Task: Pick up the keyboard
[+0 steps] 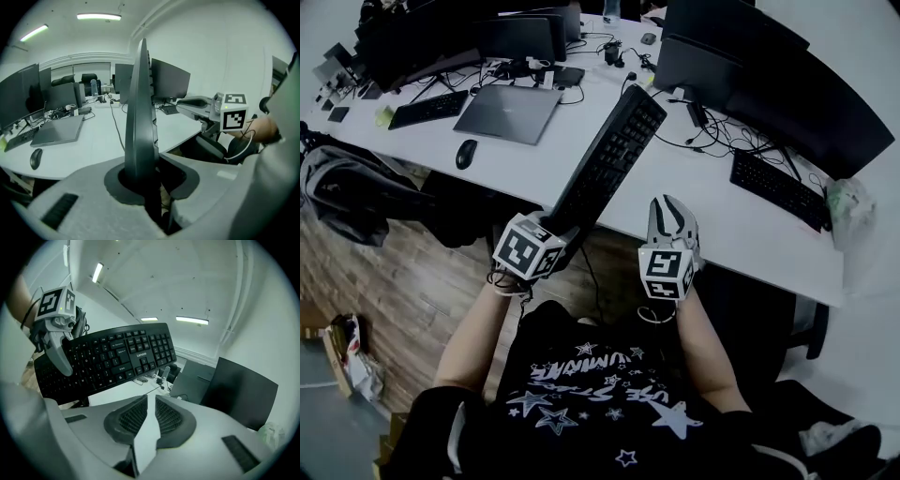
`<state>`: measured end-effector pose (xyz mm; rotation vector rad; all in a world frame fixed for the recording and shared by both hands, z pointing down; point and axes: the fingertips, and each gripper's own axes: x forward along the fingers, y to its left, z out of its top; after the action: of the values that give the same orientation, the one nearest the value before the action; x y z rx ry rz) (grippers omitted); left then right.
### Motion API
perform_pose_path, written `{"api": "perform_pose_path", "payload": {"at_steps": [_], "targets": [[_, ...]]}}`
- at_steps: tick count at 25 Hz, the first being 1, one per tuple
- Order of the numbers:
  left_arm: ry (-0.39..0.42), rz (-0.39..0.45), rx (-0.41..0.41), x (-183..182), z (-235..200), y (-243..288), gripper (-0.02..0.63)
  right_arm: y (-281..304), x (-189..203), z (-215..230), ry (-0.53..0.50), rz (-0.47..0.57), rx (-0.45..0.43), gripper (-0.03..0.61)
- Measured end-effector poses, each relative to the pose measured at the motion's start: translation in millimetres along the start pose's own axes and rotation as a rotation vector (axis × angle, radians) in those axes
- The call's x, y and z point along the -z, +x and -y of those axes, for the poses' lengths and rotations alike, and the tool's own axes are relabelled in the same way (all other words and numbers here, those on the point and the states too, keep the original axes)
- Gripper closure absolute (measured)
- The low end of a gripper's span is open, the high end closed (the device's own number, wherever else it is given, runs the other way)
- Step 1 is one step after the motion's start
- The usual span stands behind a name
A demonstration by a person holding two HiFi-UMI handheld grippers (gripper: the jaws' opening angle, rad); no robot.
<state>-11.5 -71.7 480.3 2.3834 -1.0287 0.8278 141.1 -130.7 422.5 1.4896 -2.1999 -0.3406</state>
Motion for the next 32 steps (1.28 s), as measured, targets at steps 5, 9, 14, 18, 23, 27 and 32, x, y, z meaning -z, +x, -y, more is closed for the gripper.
{"api": "perform_pose_path", "payload": {"at_steps": [5,9,14,18,23,27,32], "targets": [[-0.081,0.051,-0.016,16,1,-12,0.528,4,11,-1,0.075,-0.018,-0.026,0.571],[-0.145,0.089,-0.030,32,7,-26,0.528,6,16,-8,0.115,-0.034,-0.042,0.571],[-0.213,0.120,-0.046,67,12,-54,0.528,1,8,-34,0.117,-0.034,-0.061,0.571],[-0.255,0.148,-0.070,96,16,-81,0.528,-12,-7,-60,0.115,-0.012,-0.083,0.571],[-0.304,0.171,-0.099,124,25,-106,0.528,-33,-16,-86,0.095,-0.012,-0.112,0.571],[-0.333,0.192,-0.113,143,35,-125,0.528,-50,-19,-105,0.069,-0.021,-0.133,0.571],[-0.351,0.216,-0.126,163,50,-150,0.528,-73,-28,-122,0.064,-0.009,-0.150,0.571]]}}
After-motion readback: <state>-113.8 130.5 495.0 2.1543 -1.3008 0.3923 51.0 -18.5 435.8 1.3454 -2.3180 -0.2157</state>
